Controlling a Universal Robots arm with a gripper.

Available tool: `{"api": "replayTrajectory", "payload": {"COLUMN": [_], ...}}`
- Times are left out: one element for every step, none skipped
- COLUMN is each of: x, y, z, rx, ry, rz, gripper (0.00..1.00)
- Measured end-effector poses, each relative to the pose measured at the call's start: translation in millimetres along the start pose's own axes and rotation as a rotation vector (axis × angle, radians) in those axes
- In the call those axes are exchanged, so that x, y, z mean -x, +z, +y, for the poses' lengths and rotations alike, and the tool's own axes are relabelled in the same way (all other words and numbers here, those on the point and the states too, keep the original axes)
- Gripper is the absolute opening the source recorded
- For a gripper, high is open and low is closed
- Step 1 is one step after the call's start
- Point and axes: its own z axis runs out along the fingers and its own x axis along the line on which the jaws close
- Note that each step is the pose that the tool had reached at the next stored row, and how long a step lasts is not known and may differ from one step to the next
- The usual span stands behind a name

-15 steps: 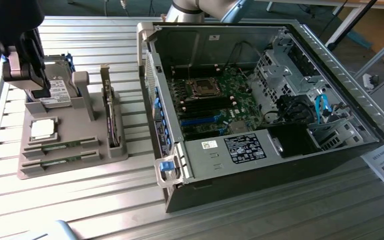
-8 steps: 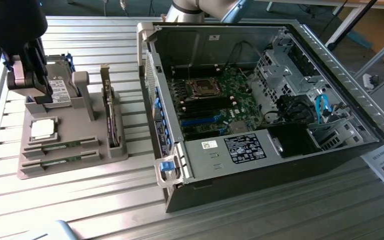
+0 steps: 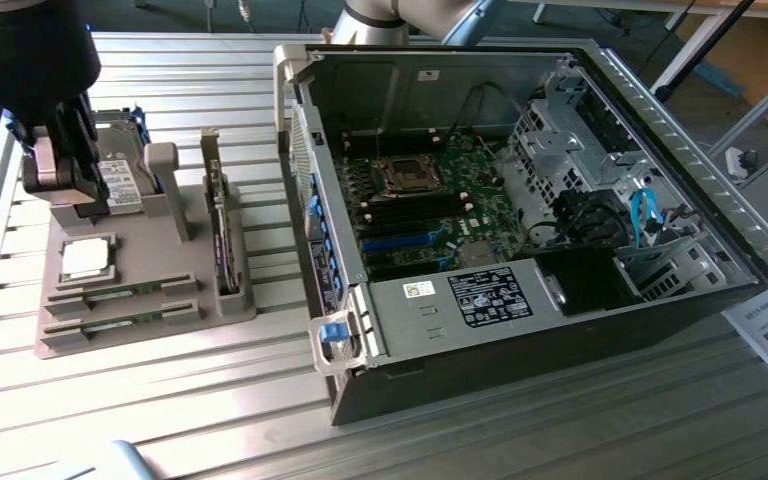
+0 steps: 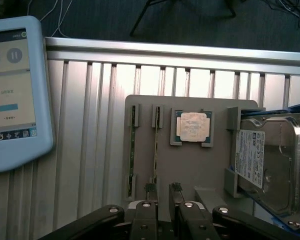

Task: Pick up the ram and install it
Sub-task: 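Pick up the ram and move it above insertion slot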

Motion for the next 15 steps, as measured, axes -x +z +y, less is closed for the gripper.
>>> {"api": "replayTrajectory", "payload": {"x": [0.0, 0.0, 0.0, 0.0, 0.0, 0.0, 0.0, 0.0, 0.1, 0.1, 0.1, 0.2, 0.2, 0.2, 0.2], "y": [0.0, 0.0, 0.0, 0.1, 0.1, 0.2, 0.7, 1.5, 2.6, 3.1, 3.8, 5.2, 6.5, 7.6, 8.3], "z": [0.0, 0.0, 0.0, 0.0, 0.0, 0.0, -0.1, -0.1, -0.1, -0.1, -0.1, -0.1, -0.2, -0.2, -0.2], "rx": [0.0001, 0.0001, 0.0001, 0.0000, 0.0000, 0.0000, -0.0002, -0.0001, -0.0001, -0.0001, 0.0000, -0.0001, -0.0001, 0.0000, 0.0000], "ry": [0.000, 0.000, 0.000, 0.000, 0.000, 0.000, 0.000, 0.000, 0.000, 0.000, 0.000, 0.000, 0.000, 0.000, 0.000], "rz": [0.0001, 0.0001, 0.0000, 0.0000, 0.0000, 0.0000, -0.0002, -0.0001, -0.0001, -0.0001, 0.0000, -0.0001, -0.0001, -0.0001, -0.0001], "gripper": [0.24, 0.24, 0.24, 0.24, 0.24, 0.24, 0.24, 0.24, 0.24, 0.24, 0.24, 0.24, 0.24, 0.24, 0.24]}}
